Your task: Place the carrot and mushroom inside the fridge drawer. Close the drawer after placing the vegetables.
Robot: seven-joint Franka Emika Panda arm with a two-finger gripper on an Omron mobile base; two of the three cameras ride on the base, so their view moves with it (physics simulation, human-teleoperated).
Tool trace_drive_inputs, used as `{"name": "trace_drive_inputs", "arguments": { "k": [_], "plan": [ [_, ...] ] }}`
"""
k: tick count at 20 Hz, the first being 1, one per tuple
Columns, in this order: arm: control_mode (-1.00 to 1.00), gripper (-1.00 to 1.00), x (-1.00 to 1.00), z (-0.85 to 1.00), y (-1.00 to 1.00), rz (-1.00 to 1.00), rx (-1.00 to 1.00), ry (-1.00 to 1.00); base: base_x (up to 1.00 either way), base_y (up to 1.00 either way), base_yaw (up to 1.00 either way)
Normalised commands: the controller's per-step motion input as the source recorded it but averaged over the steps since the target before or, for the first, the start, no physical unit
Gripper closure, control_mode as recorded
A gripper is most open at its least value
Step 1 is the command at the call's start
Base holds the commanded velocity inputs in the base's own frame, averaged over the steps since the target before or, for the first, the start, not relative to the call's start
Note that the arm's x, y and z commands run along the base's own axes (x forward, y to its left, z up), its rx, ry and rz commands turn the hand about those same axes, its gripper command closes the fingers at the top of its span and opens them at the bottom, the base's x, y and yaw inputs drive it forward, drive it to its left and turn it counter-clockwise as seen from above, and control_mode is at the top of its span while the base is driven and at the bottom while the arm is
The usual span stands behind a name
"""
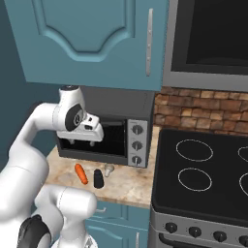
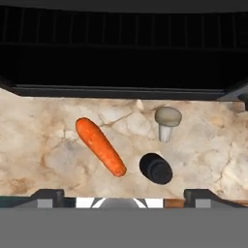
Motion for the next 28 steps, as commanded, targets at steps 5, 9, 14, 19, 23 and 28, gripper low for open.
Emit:
{"name": "trace_drive_inputs", "arguments": {
  "k": [5,9,14,19,23,28],
  "plan": [
    [-1.00,-1.00,0.03,-0.47,0.24,0.13,-0.10,0.07,0.00,0.00,0.00],
    [-1.00,-1.00,0.01,-0.46,0.19,0.17,-0.12,0.09,0.00,0.00,0.00],
    [-1.00,-1.00,0.00,-0.48,0.13,0.13,-0.13,0.05,0.00,0.00,0.00],
    [-1.00,-1.00,0.00,-0.52,0.18,0.06,-0.12,0.06,0.00,0.00,0.00],
    [-1.00,-1.00,0.03,-0.38,0.06,0.01,-0.02,0.06,0.00,0.00,0.00],
    [-1.00,-1.00,0.06,-0.29,0.00,0.01,0.00,0.05,0.00,0.00,0.00]
  ]
}}
